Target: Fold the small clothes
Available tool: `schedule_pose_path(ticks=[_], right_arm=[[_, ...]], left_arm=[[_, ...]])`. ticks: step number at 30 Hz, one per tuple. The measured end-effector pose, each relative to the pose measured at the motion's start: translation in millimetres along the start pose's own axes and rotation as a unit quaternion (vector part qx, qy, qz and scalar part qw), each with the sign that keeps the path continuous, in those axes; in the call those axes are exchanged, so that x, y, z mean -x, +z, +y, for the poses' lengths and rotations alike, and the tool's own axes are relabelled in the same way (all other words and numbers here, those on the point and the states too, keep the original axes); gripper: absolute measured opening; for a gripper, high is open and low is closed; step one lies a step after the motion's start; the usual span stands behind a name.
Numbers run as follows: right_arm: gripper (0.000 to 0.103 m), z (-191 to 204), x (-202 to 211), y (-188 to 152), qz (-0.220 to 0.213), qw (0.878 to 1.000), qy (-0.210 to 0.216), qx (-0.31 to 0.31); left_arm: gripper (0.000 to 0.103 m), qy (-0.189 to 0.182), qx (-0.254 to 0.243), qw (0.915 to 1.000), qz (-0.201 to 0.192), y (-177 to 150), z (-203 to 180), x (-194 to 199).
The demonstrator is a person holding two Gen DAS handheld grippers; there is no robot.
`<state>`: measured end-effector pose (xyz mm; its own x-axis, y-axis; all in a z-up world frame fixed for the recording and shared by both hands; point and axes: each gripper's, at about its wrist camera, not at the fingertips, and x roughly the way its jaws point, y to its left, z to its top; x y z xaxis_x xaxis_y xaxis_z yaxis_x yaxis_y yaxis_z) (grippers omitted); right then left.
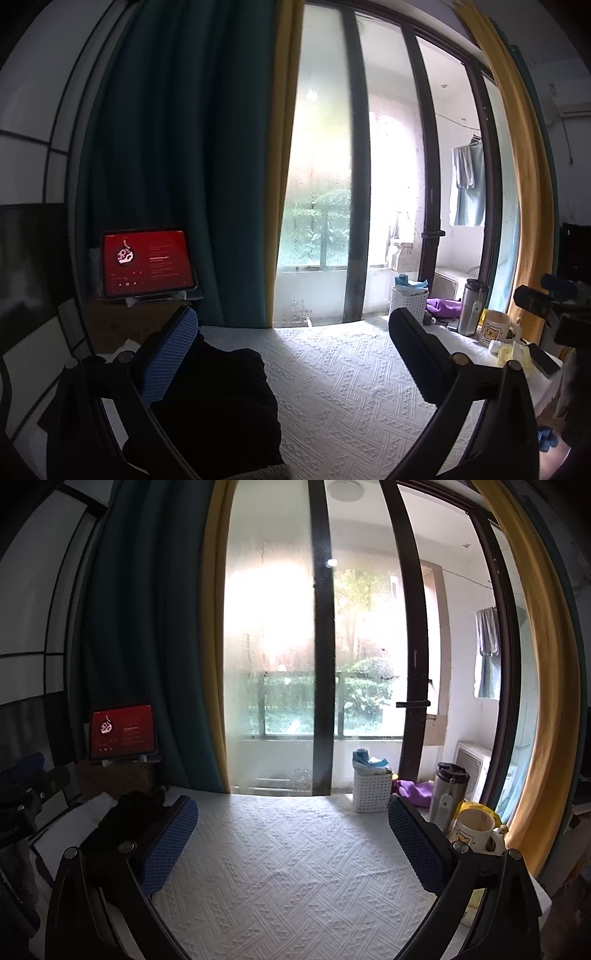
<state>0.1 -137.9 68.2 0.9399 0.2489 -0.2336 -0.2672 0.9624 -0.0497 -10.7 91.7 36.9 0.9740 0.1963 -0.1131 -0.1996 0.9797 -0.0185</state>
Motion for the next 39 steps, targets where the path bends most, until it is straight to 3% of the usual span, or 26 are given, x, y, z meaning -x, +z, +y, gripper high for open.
schedule_pose_path(ticks=[11,39], right_arm=[[0.103,8,-18,-10,0.023,1.000,0.009,0.007],[0.103,3,-12,-10,0.017,1.000,0.000,-0.008]], left_arm=[[0.102,0.000,0.010,0.9999,0.013,-10,9,-3],[0.102,0.015,0.007,0.9998,0.009,-8,4,3]])
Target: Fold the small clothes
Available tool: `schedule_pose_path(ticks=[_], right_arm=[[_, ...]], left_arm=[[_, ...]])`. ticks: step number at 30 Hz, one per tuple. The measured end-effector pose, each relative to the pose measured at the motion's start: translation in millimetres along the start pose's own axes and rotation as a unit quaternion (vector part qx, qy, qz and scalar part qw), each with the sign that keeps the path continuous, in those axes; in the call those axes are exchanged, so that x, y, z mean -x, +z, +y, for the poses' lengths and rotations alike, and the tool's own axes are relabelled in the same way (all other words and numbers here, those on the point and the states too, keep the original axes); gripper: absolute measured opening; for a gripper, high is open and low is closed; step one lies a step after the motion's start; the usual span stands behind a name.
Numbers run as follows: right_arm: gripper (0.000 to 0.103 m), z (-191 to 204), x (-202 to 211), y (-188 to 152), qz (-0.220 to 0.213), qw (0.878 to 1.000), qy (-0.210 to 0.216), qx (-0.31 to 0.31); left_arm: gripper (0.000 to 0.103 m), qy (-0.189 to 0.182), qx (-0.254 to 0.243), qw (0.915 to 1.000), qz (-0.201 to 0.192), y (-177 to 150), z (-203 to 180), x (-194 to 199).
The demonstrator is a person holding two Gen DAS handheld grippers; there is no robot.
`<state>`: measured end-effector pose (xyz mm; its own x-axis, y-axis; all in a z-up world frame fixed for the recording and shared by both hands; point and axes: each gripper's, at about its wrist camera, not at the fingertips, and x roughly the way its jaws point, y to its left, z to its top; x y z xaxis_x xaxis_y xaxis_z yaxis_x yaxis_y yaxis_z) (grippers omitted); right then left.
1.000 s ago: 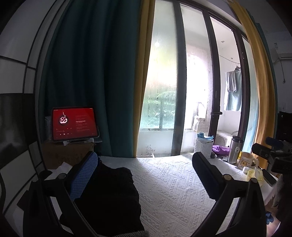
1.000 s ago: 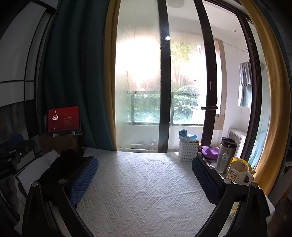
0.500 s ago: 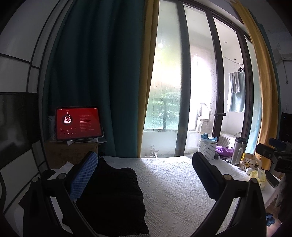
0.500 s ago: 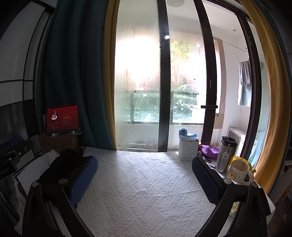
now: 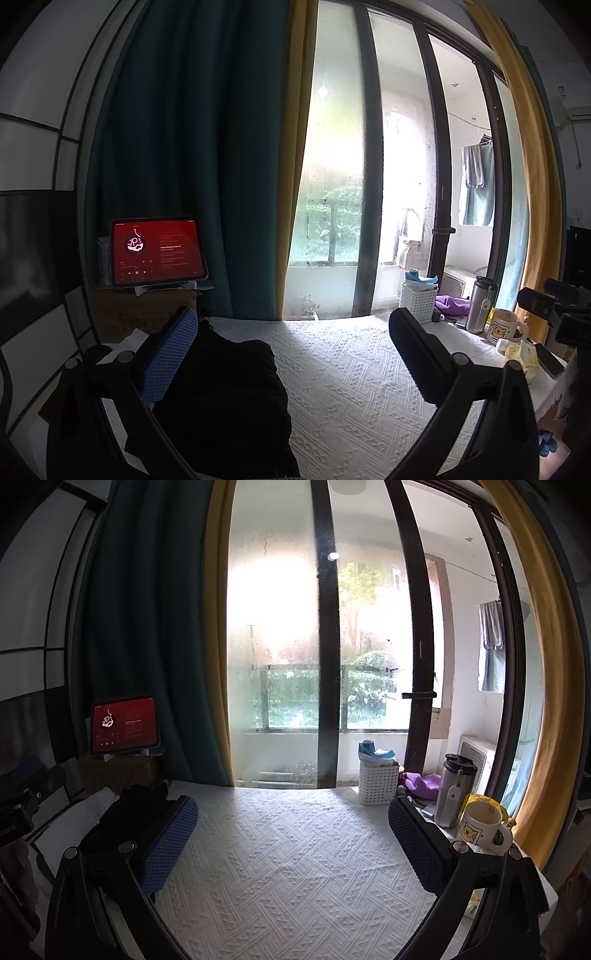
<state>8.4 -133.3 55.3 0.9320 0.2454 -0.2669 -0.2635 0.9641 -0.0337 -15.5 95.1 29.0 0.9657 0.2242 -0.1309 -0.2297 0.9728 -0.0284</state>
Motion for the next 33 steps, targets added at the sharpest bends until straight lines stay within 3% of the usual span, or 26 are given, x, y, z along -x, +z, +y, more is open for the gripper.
schedule_pose_path(ticks=[33], right_arm=[[0.103,1.6,2.3,0.0,0.001,1.000,-0.003,0.001]], left_arm=[[0.102,-0.002,-0.008,1.0000,-0.004,0.6,-4.4,1.8]])
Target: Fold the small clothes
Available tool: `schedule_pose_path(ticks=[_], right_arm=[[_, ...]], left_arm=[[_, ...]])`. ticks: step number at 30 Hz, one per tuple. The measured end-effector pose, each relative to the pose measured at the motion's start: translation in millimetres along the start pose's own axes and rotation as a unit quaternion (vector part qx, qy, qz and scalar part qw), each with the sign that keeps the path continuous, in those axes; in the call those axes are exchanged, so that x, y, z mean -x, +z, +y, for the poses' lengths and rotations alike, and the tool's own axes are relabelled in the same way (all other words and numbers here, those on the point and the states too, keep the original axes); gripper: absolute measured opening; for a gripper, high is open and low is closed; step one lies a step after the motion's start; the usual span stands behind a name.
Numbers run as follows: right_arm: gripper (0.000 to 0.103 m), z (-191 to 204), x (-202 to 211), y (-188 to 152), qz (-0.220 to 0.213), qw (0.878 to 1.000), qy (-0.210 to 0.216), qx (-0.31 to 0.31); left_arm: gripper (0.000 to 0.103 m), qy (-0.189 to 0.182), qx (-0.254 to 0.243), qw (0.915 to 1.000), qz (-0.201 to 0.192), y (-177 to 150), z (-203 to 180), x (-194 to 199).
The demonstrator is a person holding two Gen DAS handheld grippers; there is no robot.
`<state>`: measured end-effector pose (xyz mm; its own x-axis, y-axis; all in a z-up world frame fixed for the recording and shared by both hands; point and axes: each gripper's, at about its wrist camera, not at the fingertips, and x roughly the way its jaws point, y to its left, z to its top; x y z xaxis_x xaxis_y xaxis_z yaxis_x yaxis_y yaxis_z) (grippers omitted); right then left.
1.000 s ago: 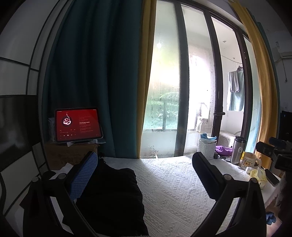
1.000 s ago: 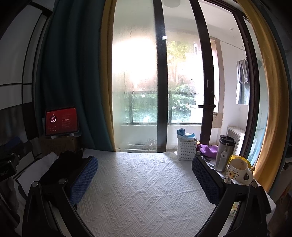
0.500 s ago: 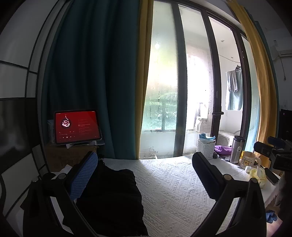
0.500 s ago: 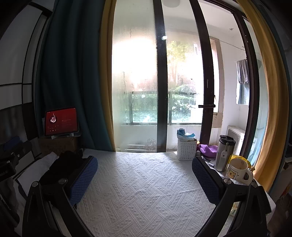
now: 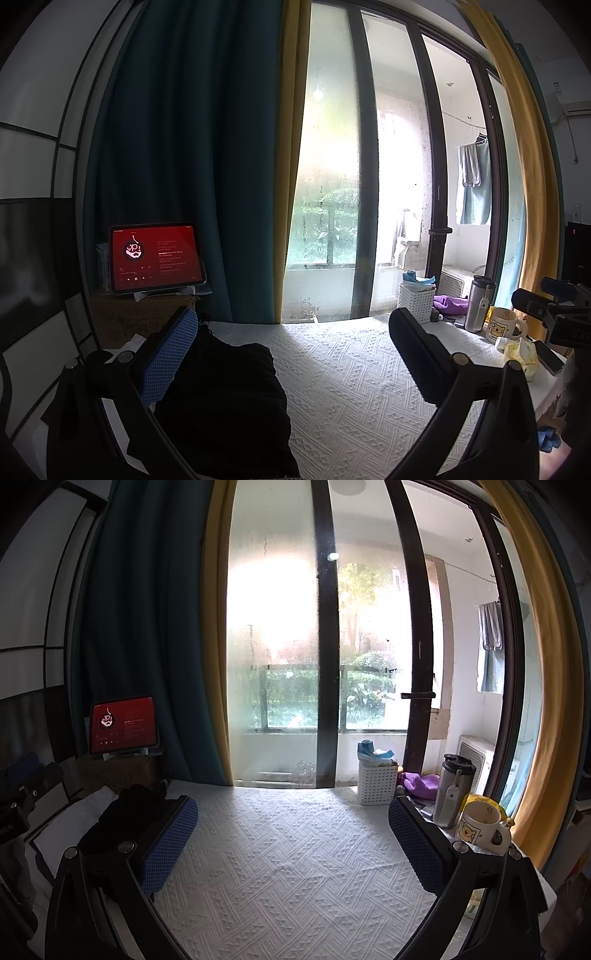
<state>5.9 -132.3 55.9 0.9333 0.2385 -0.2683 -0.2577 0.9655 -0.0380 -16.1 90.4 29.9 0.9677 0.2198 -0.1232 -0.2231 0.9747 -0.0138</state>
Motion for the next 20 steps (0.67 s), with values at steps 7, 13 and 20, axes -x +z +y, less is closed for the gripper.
schedule_pose_path(ticks=[7,13,20], right_arm=[[0.103,-0.6,0.0,0.0,0.000,1.000,0.000,0.000],[0.103,-0.7,-0.4,0.1,0.001,1.000,0.000,0.001],[0.103,-0.8,-0.4,0.1,0.001,1.000,0.000,0.001]], left_arm=[[0.102,-0.001,-0.001,1.0000,-0.001,0.3,-0.2,1.3],[0.102,-0.005,-0.003,1.0000,0.003,0.5,0.4,0.5],[0.102,-0.008,-0.003,1.0000,-0.001,1.3,1.2,2.3]])
